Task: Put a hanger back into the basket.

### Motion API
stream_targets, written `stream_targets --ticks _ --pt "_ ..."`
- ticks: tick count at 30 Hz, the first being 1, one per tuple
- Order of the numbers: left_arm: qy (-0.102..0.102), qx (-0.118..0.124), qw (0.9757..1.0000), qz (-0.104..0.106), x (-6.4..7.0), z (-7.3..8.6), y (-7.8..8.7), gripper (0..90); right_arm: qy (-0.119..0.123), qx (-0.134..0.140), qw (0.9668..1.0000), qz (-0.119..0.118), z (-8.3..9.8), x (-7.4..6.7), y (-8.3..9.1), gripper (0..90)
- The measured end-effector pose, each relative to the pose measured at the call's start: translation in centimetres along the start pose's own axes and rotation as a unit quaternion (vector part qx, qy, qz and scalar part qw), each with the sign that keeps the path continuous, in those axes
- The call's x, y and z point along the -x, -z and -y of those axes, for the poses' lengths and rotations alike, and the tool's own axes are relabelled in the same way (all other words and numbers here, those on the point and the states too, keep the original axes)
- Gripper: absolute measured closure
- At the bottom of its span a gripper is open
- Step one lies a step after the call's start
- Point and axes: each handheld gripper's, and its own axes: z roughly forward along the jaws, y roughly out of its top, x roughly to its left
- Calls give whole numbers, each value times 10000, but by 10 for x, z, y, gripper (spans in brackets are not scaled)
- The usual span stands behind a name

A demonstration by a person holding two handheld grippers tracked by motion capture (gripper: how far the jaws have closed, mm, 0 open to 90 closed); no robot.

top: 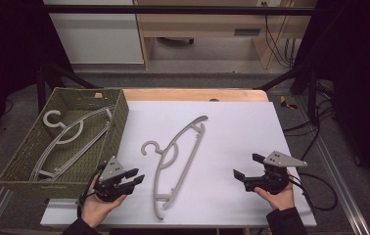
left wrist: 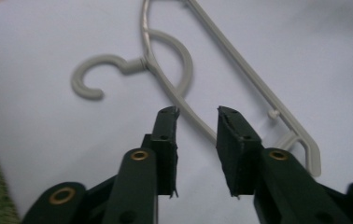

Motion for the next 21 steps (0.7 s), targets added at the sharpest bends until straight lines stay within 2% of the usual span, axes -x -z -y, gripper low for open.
stream_targets --ticks 4,5,9,12,14,16,21 --pt "34 -388 9991 186 2 11 -19 864 29 -42 10000 -21 0 -3 -2 58" --pt "34 -388 9991 186 2 11 -19 884 29 -42 10000 -21 0 -3 -2 58" --pt "-76 -690 9973 247 7 16 -30 897 40 -40 10000 -51 -1 -6 -2 59" --pt "-115 -808 9962 304 12 18 -36 898 28 -64 9999 -89 -1 -9 -4 60" --pt "-136 -871 9955 359 15 19 -40 899 52 -111 9999 -87 -1 -10 -5 60" --pt "-187 -922 9951 304 19 20 -43 899 90 -127 9998 -109 -1 -10 -6 61" --pt "-179 -918 9944 498 25 18 -46 899 71 -116 9998 -115 0 -11 -8 62"
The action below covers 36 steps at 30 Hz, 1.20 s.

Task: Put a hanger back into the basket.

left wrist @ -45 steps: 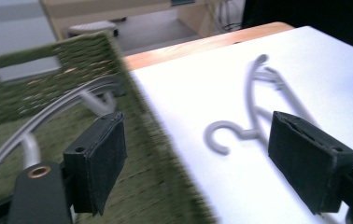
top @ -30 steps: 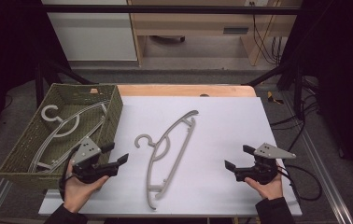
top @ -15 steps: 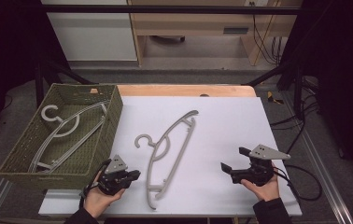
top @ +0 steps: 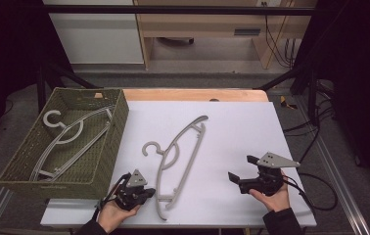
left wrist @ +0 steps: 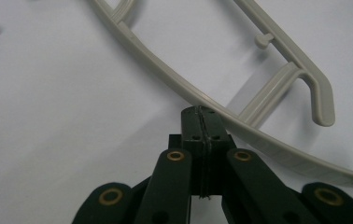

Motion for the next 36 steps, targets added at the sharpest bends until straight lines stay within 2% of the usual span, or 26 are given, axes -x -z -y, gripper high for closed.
stream_targets --ticks 6,10,16,19,21,23,28,33,36 --pt "-160 40 9995 273 19 -9 -12 899 -28 -35 10000 -22 0 -1 -2 64" --pt "-256 54 9990 373 33 -20 -23 899 -52 -41 10000 -65 1 -2 -4 69" --pt "-359 123 9985 395 41 -29 -35 899 -56 -62 9999 -105 0 -5 -6 70" --pt "-341 167 9983 438 42 -31 -35 898 -53 -74 9998 -149 -1 -7 -9 71" --pt "-284 289 9984 406 39 -31 -29 897 -15 -110 9998 -169 -1 -10 -11 73" --pt "-246 495 9980 300 32 -32 -16 892 58 -133 9997 -212 -3 -13 -13 77" --pt "-53 983 9951 117 13 -31 18 854 121 -230 9992 -308 -8 -25 -20 86" --pt "111 1295 9915 -52 -4 -29 41 735 161 -333 9984 -418 -13 -37 -30 102" --pt "173 1430 9894 -176 -14 -28 53 628 245 -468 9974 -491 -15 -45 -37 116"
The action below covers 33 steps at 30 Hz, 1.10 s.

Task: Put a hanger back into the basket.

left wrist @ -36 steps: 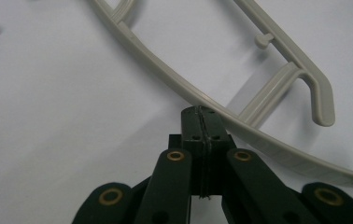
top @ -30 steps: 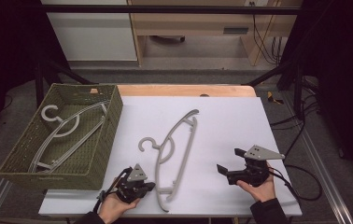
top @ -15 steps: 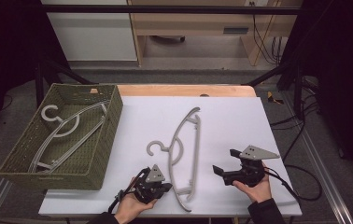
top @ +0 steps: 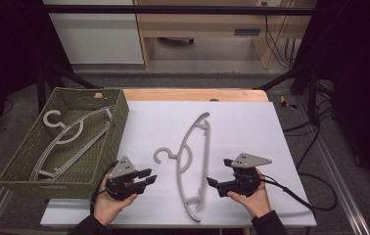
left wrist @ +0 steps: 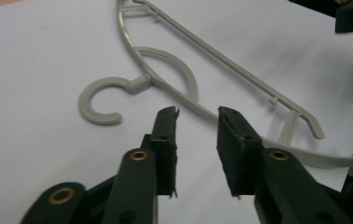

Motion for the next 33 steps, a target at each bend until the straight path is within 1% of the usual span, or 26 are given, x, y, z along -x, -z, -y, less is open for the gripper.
stream_targets --ticks 1,2,4,6,7,8,9,10,11,14,15,16,17,18,21,22,23,24,26,28,30,31,32,33 --pt "-1 13 10000 -25 -2 -1 2 588 3 -32 10000 -50 -1 -2 -3 130" --pt "26 55 10000 -71 -5 -2 5 567 4 -69 9999 -82 -1 -4 -5 134" --pt "61 85 9999 -75 -9 -3 9 502 48 -208 9996 -186 -2 -11 -15 148" --pt "70 99 9999 -110 -12 -4 12 460 97 -329 9991 -264 -1 -16 -24 160" --pt "81 135 9998 -121 -14 -5 14 428 127 -505 9983 -255 0 -21 -34 164" --pt "98 153 9998 -119 -15 -5 15 428 127 -505 9983 -255 0 -21 -34 164" --pt "117 179 9997 -130 -16 -5 16 399 154 -611 9978 -227 0 -25 -43 170" --pt "119 182 9997 -129 -16 -5 16 399 154 -611 9978 -227 0 -25 -43 170" --pt "111 163 9997 -119 -17 -5 16 383 156 -644 9975 -252 1 -26 -47 186" --pt "83 198 9997 -107 -18 -4 16 342 231 -857 9958 -226 1 -33 -58 199" --pt "69 202 9997 -108 -18 -4 15 328 253 -899 9953 -246 2 -34 -61 209" --pt "43 234 9996 -160 -18 -4 16 287 140 -951 9947 -355 3 -36 -66 227" --pt "43 234 9996 -160 -18 -4 16 265 140 -951 9947 -355 3 -36 -66 227" --pt "37 279 9994 -195 -18 -5 16 265 142 -990 9943 -370 4 -38 -69 231" --pt "32 330 9991 -275 -18 -6 19 208 206 -1137 9925 -410 7 -47 -78 233" --pt "36 353 9989 -297 -18 -6 19 195 276 -1175 9915 -484 8 -49 -81 236" --pt "36 363 9988 -323 -18 -6 20 187 240 -1215 9910 -515 9 -51 -84 249" --pt "39 355 9988 -334 -18 -6 20 185 262 -1259 9905 -486 10 -53 -87 260" --pt "63 363 9988 -337 -18 -6 20 185 353 -1376 9885 -513 12 -56 -91 293" --pt "74 347 9988 -339 -18 -6 20 186 388 -1429 9878 -489 13 -58 -94 336" --pt "75 329 9988 -345 -18 -5 19 190 392 -1471 9868 -547 15 -59 -95 362" --pt "75 323 9989 -345 -18 -5 19 194 352 -1472 9868 -569 14 -59 -94 415" --pt "76 315 9989 -344 -18 -5 19 196 317 -1504 9861 -626 14 -59 -94 443" --pt "76 315 9989 -344 -18 -5 19 199 317 -1504 9861 -626 14 -59 -94 443"
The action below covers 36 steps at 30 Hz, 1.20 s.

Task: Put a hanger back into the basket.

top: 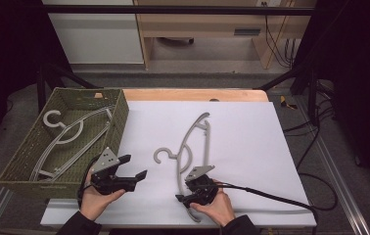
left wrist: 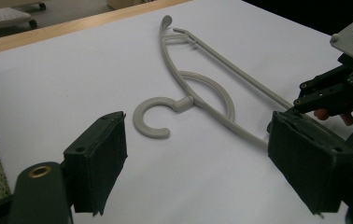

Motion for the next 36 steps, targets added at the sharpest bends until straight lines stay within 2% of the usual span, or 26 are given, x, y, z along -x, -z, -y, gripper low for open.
stream_targets --ticks 1,3,6,10,13,17,21,22,23,24,26,27,28,30,32,33,34,36 --pt "10 -5 10000 5 0 0 0 200 -42 -41 9999 -95 0 0 1 511" --pt "10 -18 10000 -1 0 1 0 200 -57 -61 9999 -122 0 0 1 543" --pt "23 -23 10000 -4 0 1 0 207 -201 -163 9994 -244 -1 1 3 598" --pt "26 -19 10000 -9 0 2 1 210 -181 -246 9994 -187 -1 2 5 616" --pt "5 -27 10000 -15 0 2 1 215 -315 -378 9987 -103 2 5 13 656" --pt "-5 -50 10000 -17 2 3 1 216 -454 -380 9982 -73 9 14 23 702" --pt "-43 -85 10000 -18 3 4 0 218 -549 -456 9974 16 18 23 35 733" --pt "-56 -94 9999 -28 3 4 -1 218 -660 -463 9966 148 25 30 43 753" --pt "-57 -93 9999 -36 3 4 -1 218 -660 -463 9966 148 25 30 43 753" --pt "-58 -98 9999 -34 3 5 -1 218 -745 -519 9954 306 29 34 51 772" --pt "-72 -94 9999 -46 4 5 -1 218 -648 -474 9962 351 32 38 53 779" --pt "-72 -93 9999 -42 4 5 -1 218 -734 -539 9947 476 35 40 58 786" --pt "-74 -89 9999 -48 4 5 -1 218 -746 -512 9946 509 37 43 61 792" --pt "-64 -93 9999 -41 3 5 -1 217 -835 -485 9933 642 40 47 65 787" --pt "-59 -111 9999 -29 3 6 -3 209 -663 -245 9944 790 42 52 64 696" --pt "-59 -111 9999 -29 3 6 -3 205 -663 -245 9944 790 42 52 64 696" --pt "-47 -112 9999 -26 3 7 -4 200 -680 -95 9945 787 41 53 60 625" --pt "-42 -105 9999 -25 3 7 -4 197 -720 -60 9940 826 41 54 58 622"
